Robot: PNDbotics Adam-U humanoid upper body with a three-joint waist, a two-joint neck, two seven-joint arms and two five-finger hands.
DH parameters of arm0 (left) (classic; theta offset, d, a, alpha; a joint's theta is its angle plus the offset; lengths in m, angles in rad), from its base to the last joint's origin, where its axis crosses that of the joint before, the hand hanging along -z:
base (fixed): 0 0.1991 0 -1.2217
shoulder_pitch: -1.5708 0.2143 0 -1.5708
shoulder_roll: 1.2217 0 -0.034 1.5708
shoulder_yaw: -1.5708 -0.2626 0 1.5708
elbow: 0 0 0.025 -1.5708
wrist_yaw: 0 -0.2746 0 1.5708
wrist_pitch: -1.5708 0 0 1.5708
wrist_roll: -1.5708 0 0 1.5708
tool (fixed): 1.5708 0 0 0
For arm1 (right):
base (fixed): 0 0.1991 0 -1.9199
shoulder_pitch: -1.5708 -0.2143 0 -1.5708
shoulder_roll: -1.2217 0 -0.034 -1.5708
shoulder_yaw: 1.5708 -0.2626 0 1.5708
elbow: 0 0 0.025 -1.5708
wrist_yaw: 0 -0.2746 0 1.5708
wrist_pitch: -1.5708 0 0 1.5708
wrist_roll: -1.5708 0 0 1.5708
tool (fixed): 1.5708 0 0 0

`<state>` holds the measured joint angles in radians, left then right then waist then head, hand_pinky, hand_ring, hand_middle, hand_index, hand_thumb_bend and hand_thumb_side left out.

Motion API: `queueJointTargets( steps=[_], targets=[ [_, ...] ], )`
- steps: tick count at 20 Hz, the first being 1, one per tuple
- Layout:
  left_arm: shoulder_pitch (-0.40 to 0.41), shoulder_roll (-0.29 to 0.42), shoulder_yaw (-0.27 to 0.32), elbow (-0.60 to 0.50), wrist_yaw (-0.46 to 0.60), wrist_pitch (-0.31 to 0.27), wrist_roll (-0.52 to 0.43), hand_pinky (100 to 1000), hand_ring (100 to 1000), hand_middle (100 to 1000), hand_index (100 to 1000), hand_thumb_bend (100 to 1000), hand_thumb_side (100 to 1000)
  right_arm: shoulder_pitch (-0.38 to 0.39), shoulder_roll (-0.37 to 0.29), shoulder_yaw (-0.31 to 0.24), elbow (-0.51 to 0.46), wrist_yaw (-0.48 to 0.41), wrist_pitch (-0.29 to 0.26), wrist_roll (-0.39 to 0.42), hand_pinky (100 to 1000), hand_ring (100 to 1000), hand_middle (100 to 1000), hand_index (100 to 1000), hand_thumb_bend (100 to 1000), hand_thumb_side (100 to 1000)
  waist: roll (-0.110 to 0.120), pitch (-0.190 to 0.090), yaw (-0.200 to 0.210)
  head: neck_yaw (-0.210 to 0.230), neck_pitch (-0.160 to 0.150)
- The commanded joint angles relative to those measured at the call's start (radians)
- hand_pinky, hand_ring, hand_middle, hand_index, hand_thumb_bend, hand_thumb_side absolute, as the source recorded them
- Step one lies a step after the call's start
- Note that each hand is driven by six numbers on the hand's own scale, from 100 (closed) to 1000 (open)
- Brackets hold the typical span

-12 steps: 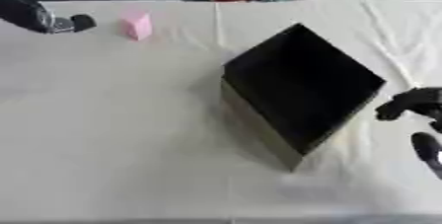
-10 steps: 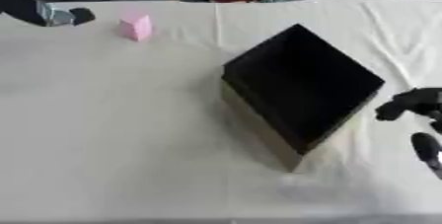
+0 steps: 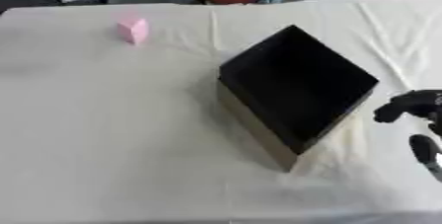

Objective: Pick up objects on the table and place them in the box.

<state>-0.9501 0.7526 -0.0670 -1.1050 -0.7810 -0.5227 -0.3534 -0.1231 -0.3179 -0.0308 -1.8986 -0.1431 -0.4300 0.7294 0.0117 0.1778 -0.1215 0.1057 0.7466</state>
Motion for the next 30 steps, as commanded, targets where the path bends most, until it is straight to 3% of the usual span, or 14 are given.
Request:
queueJointTargets(
  steps=[1,4,9,13,17,30],
  targets=[
    [-0.054,-0.014,0.025,0.086,-0.053,0.018,-0.005,806,804,952,1000,324,704,-0.005,-0.025,-0.004,-0.011,-0.01,-0.094,0.096,734,666,600,835,100,373,0.003,-0.019,-0.004,-0.001,0.002],
    [-0.095,-0.045,0.042,0.181,-0.105,0.038,-0.006,801,799,949,1000,335,782,-0.004,-0.026,-0.003,-0.01,-0.01,-0.094,0.097,734,666,600,835,100,374,0.004,-0.02,-0.009,0.0,0.004],
    [-0.148,-0.084,0.071,0.314,-0.227,0.095,0.042,780,774,935,1000,449,884,-0.003,-0.028,-0.001,-0.009,-0.012,-0.095,0.1,734,666,600,835,100,375,0.006,-0.02,-0.022,0.002,0.006],
    [-0.174,-0.111,0.09,0.403,-0.317,0.149,0.119,768,755,923,1000,424,870,-0.003,-0.029,0.0,-0.008,-0.012,-0.096,0.103,734,666,600,835,100,374,0.007,-0.018,-0.032,0.005,0.007],
    [-0.191,-0.135,0.097,0.474,-0.376,0.175,0.161,767,755,922,1000,422,914,-0.006,-0.029,0.004,-0.008,-0.015,-0.097,0.107,734,666,600,835,100,374,0.006,-0.015,-0.038,0.01,0.007],
    [-0.2,-0.152,0.119,0.588,-0.464,0.239,0.166,756,742,910,1000,380,1000,-0.008,-0.029,0.007,-0.007,-0.018,-0.101,0.115,734,665,599,834,100,374,0.004,-0.002,-0.054,0.016,0.009]
  ],
)
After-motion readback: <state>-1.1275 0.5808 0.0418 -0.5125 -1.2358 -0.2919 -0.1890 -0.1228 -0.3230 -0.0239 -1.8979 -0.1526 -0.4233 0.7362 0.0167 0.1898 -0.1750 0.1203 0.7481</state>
